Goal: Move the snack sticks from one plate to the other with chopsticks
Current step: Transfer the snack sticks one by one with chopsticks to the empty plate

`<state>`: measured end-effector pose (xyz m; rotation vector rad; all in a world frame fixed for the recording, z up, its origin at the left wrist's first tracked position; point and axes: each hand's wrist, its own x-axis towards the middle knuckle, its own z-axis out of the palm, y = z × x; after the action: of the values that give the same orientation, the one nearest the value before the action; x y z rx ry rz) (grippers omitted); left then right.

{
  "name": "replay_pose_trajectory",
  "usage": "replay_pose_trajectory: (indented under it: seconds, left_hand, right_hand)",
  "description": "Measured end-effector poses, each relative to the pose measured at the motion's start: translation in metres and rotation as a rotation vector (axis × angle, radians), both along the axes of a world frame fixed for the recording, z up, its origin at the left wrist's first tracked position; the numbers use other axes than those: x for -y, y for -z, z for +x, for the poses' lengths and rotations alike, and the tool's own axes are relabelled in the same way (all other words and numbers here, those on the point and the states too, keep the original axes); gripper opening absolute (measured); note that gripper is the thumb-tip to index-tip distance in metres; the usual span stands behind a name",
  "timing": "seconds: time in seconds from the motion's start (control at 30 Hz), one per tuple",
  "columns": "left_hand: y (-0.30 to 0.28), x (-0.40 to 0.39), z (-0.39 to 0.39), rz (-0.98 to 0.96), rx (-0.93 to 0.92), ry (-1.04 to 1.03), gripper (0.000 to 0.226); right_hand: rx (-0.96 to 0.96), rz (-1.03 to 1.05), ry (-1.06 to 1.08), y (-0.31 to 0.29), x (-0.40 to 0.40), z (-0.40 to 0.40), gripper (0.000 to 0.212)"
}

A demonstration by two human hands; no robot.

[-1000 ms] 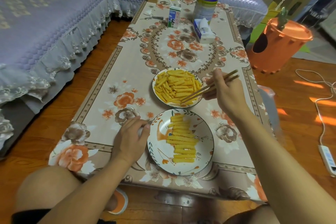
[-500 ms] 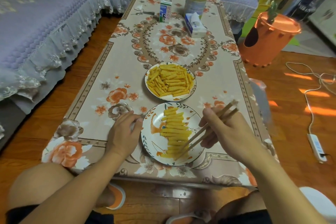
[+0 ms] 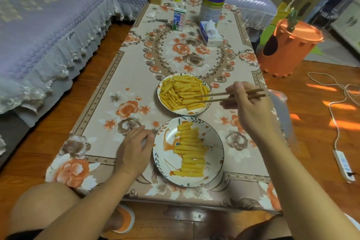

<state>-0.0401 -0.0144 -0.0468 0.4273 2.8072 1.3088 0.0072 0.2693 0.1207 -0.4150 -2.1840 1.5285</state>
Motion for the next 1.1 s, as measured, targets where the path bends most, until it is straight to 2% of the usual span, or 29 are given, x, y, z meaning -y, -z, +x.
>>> replay_pose_trajectory:
  seconds: [0.23, 0.4, 0.5, 0.63, 0.83, 0.93, 1.0, 1.1]
  left_hand:
    - [-0.001, -0.001, 0.001, -0.02, -0.027, -0.001, 0.054]
    - [-0.002, -0.002, 0.001, -0.012, -0.024, -0.009, 0.058]
    - [-0.003, -0.001, 0.001, -0.007, -0.027, -0.002, 0.056]
    - [-0.003, -0.001, 0.001, 0.015, -0.029, -0.004, 0.056]
    - [-0.004, -0.001, 0.001, 0.011, -0.008, -0.011, 0.055]
    - [-0.005, -0.001, 0.002, 0.017, -0.012, -0.006, 0.054]
    - [-0.006, -0.001, 0.002, 0.017, -0.008, -0.01, 0.056]
    - [-0.008, -0.002, 0.004, 0.005, -0.022, -0.006, 0.056]
  right_hand:
    - [0.037, 0.045, -0.013, 0.016, 0.002, -0.041, 0.032]
    - [0.033, 0.025, -0.003, -0.014, -0.001, -0.024, 0.041]
    - [0.226, -0.074, -0.133, -0.04, 0.0, 0.006, 0.049]
    - [0.44, -0.034, -0.205, -0.034, 0.02, 0.051, 0.051]
    - [0.408, -0.028, -0.155, -0.014, 0.035, 0.084, 0.04]
    - [0.318, -0.005, -0.122, -0.022, 0.032, 0.089, 0.035]
    - [0.252, -0.021, -0.094, -0.026, 0.03, 0.09, 0.035]
    - [0.273, 0.001, -0.137, -0.021, 0.033, 0.09, 0.042]
